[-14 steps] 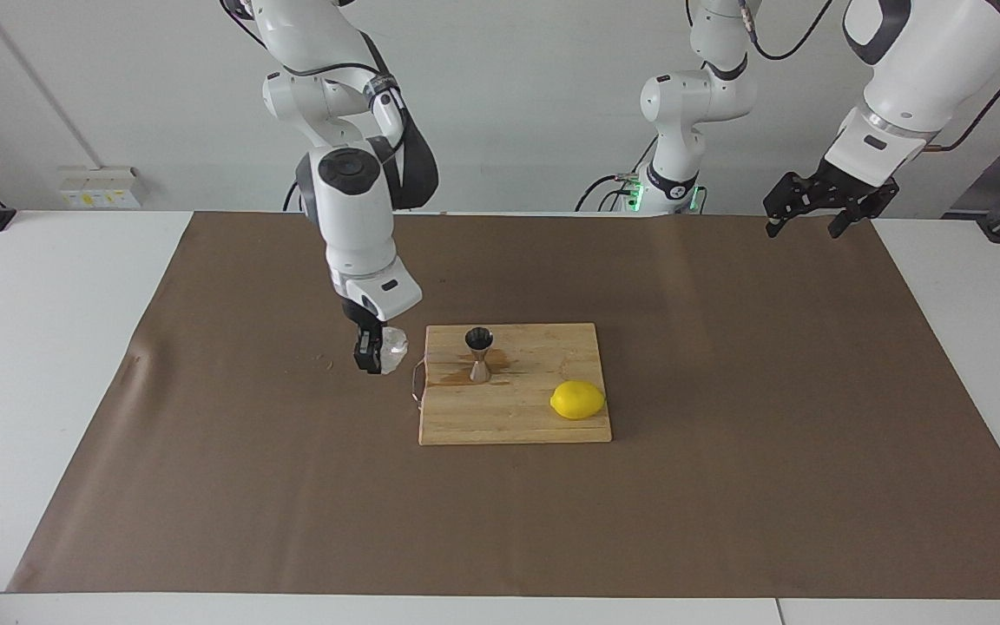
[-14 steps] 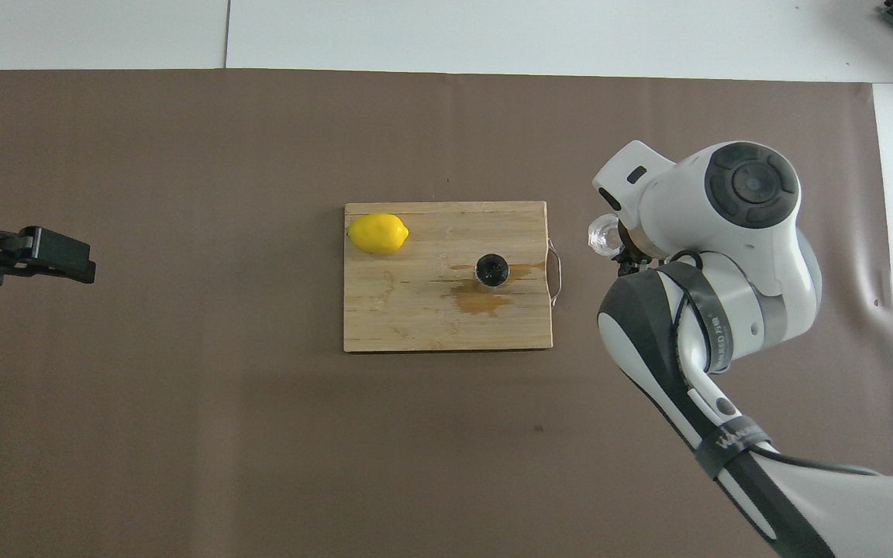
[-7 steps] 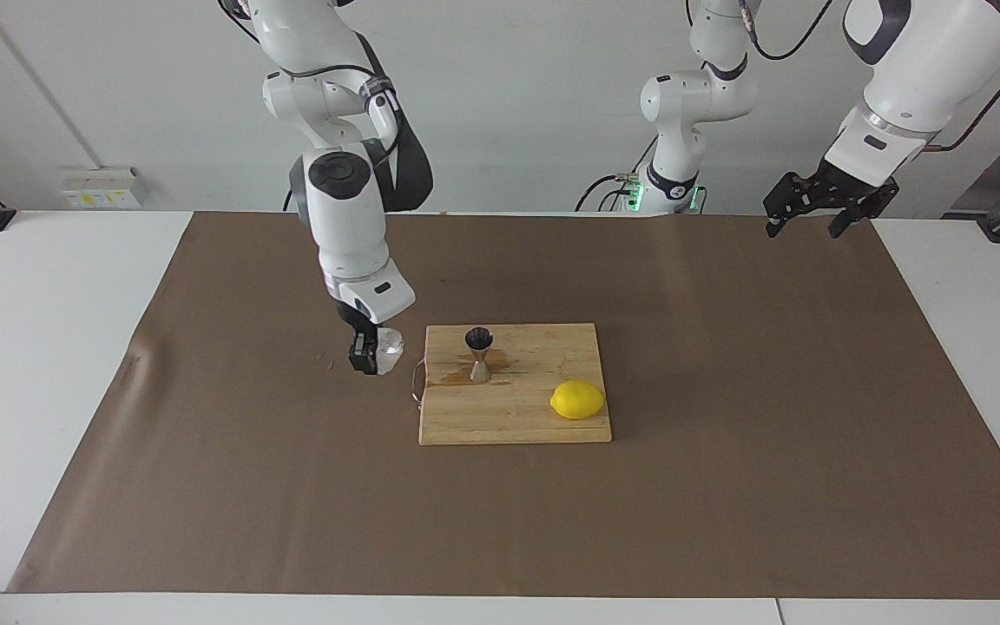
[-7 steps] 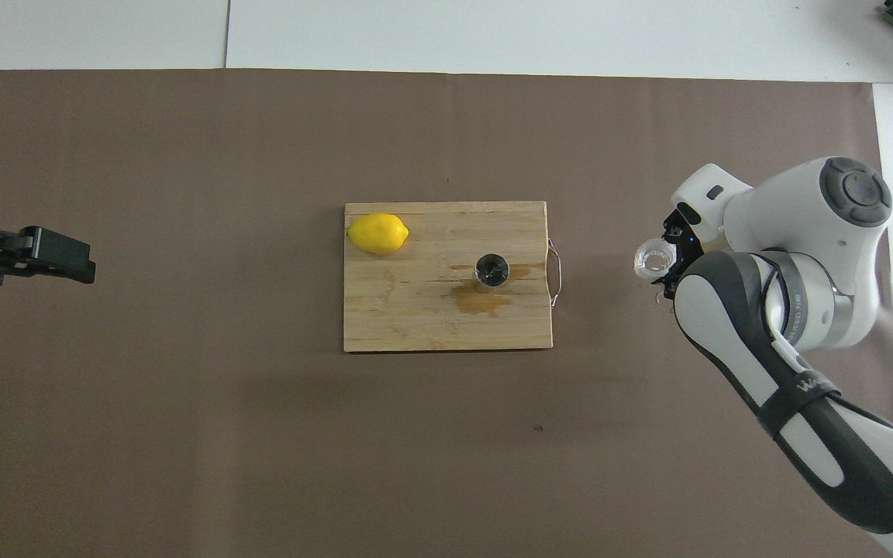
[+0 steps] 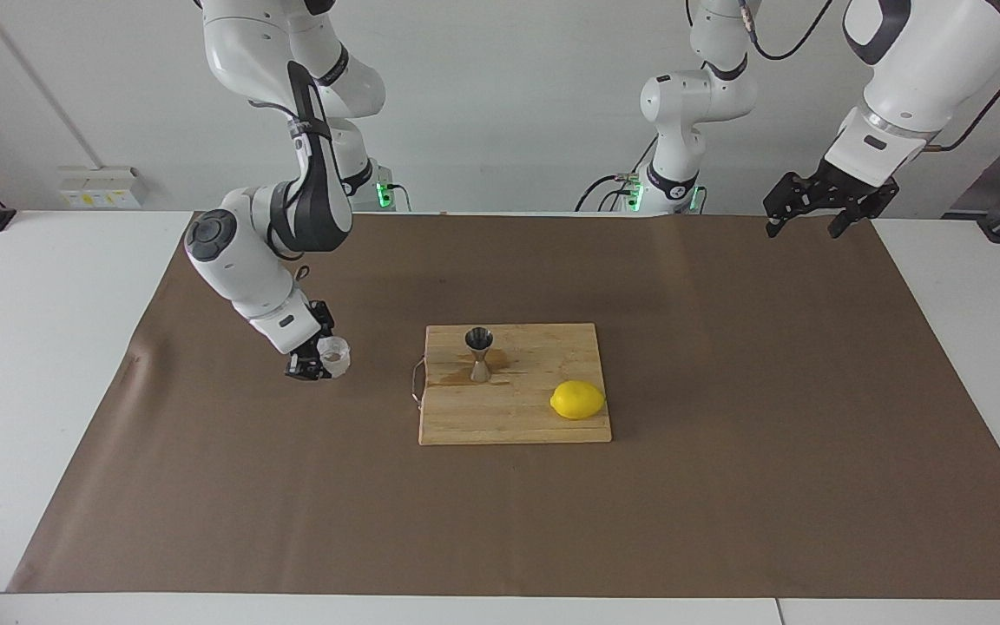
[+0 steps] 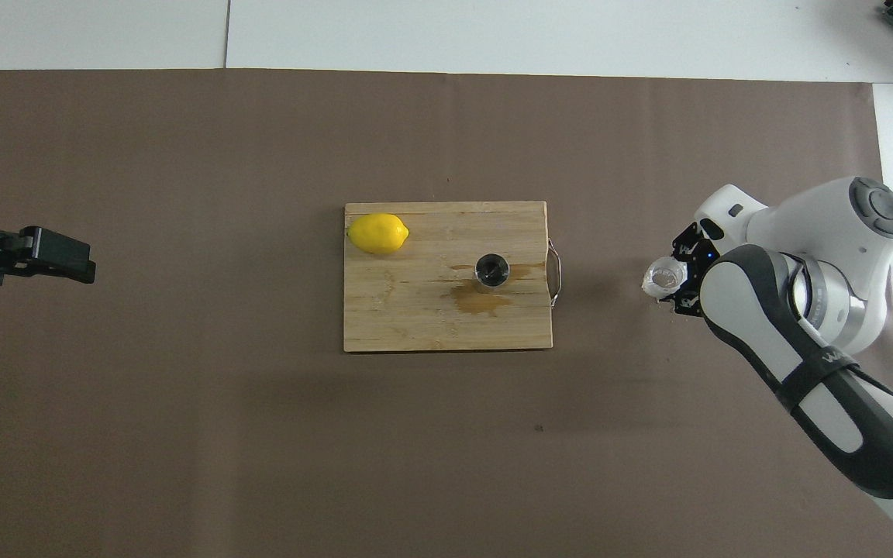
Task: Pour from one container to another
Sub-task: 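Lower the glass onto the table and open the right gripper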
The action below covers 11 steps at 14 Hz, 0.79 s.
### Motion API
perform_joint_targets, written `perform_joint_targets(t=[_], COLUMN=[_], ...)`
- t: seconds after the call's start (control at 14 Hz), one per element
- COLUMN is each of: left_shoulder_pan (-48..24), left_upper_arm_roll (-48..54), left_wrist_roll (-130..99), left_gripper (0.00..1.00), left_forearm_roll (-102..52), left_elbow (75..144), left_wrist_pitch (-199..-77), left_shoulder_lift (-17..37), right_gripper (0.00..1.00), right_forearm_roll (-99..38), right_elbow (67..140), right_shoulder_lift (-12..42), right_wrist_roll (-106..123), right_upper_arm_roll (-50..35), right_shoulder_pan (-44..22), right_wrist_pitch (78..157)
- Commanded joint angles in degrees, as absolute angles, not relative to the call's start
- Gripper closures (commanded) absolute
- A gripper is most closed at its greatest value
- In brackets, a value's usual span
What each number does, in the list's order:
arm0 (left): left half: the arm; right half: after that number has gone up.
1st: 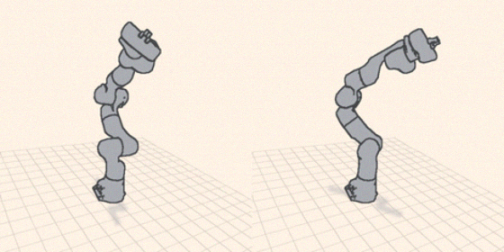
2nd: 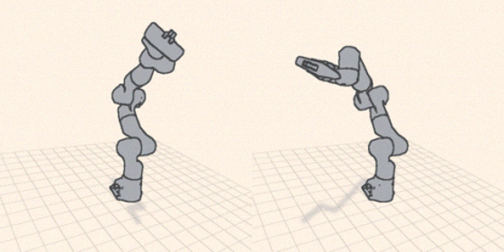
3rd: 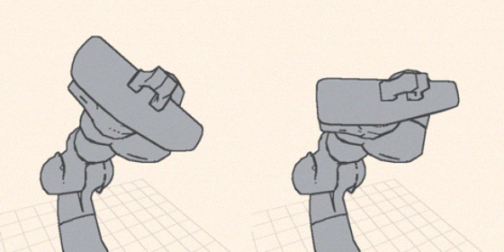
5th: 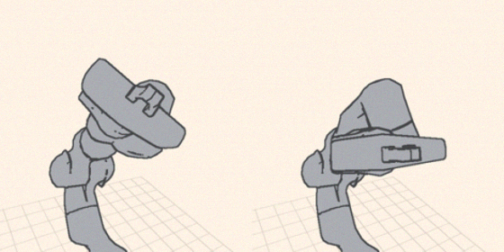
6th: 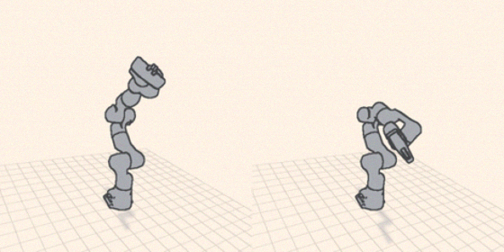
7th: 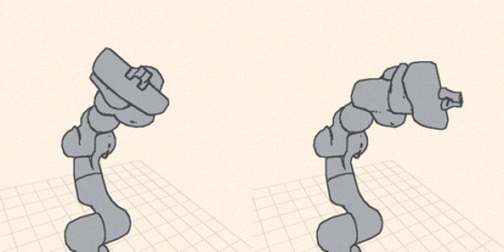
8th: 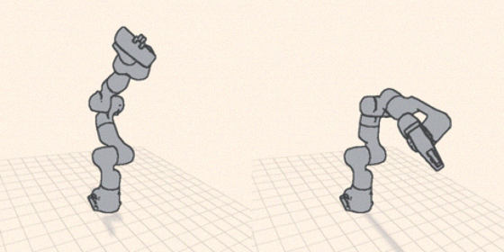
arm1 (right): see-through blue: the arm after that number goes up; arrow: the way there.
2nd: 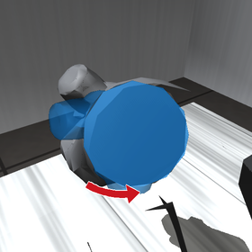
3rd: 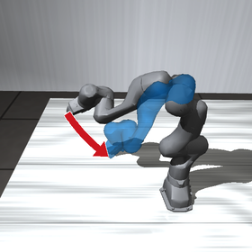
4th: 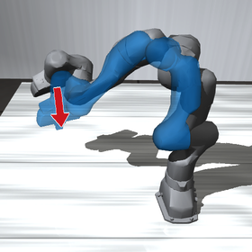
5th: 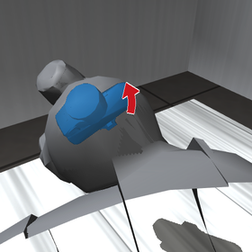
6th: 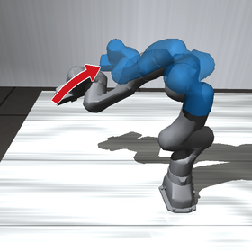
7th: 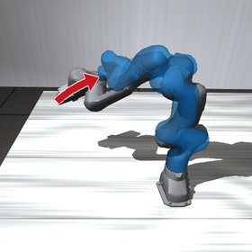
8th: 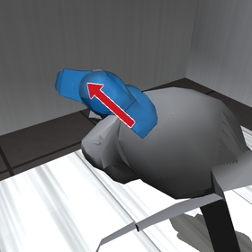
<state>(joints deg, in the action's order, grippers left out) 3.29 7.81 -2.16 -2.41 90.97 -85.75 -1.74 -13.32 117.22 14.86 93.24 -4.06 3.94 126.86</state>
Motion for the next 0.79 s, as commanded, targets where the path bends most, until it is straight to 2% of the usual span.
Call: perform_joint_targets(t=[0.0,0.07,0.14,0.21,0.29,0.71], left_shoulder_pan=[3.3,3.3,3.3,3.3,3.3,3.3], left_upper_arm_roll=[7.6,7.6,7.6,7.6,7.6,7.6], left_wrist_roll=[-2.6,-2.6,-2.6,-2.6,-2.6,-2.6], left_gripper=[0.00,0.00,0.00,0.00,0.00,0.00], left_forearm_roll=[-2.9,-2.9,-2.9,-2.9,-2.9,-2.9], left_elbow=[92.7,92.7,92.7,92.7,92.7,92.7], left_wrist_pitch=[-85.6,-85.6,-85.6,-85.6,-85.6,-85.6], left_shoulder_lift=[-3.5,-3.5,-3.5,-3.5,-3.5,-3.5], right_gripper=[1.00,0.91,0.64,0.10,0.00,0.00], right_forearm_roll=[-15.1,-15.1,-15.1,-15.1,-15.1,-14.2], right_elbow=[118.2,118.2,118.2,118.0,117.7,115.6], right_shoulder_lift=[15.6,15.6,15.6,15.6,15.6,11.4], right_wrist_roll=[96.6,97.3,97.4,97.2,96.9,92.7], right_upper_arm_roll=[-4.8,-4.7,-4.7,-4.7,-4.7,-4.5], right_shoulder_pan=[5.4,5.4,5.4,5.4,5.4,5.2], right_wrist_pitch=[128.1,128.2,128.1,127.6,127.1,121.8])
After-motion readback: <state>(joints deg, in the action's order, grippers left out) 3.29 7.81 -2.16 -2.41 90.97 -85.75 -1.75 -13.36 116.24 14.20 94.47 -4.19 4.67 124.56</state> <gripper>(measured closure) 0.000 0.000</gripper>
